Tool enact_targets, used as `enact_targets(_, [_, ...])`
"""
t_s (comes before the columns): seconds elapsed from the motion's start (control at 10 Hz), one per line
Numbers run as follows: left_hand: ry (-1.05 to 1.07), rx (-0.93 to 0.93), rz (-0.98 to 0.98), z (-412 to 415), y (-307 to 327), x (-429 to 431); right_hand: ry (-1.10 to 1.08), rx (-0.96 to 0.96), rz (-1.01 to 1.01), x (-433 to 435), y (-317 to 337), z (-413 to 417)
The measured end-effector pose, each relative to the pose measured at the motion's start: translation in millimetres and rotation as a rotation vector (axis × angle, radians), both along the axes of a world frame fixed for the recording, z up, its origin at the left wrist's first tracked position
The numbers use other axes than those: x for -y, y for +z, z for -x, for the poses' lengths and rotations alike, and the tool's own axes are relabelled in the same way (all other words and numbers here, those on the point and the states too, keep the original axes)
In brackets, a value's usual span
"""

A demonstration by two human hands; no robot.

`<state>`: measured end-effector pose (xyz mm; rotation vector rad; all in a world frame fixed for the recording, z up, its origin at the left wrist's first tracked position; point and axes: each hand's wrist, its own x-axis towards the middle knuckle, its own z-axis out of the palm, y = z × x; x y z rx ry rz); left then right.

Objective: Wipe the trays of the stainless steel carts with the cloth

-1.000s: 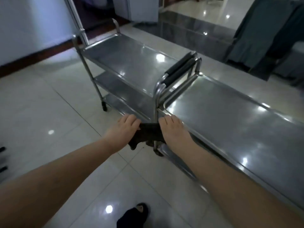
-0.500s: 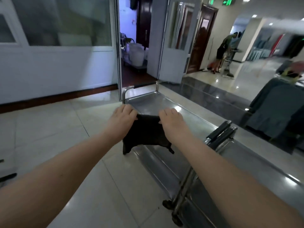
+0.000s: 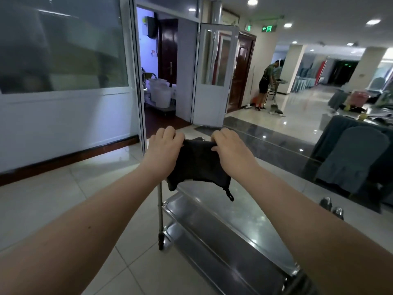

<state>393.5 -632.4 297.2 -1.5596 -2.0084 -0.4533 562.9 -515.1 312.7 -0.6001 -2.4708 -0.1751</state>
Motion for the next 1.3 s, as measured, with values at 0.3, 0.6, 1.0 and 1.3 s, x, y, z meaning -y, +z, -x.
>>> enact_targets(0.3, [-0.063, -0.015, 0.079, 120, -60, -121, 0.076, 0.041, 0.155, -147, -55, 118])
enact_targets(0.6, [-0.124, 0.036, 0.204, 265, -113, -241, 0.001, 0.087, 0.363, -254, -129, 254])
enact_targets(1.0, [-0.669, 0.109, 0.341, 470, -165, -410, -0.268, -0.053, 0.538, -344, -193, 400])
enact_targets(1.3, [-0.620, 0.150, 0.504, 489, -197, -555, -0.683, 0.055, 0.563, -436, -210, 444])
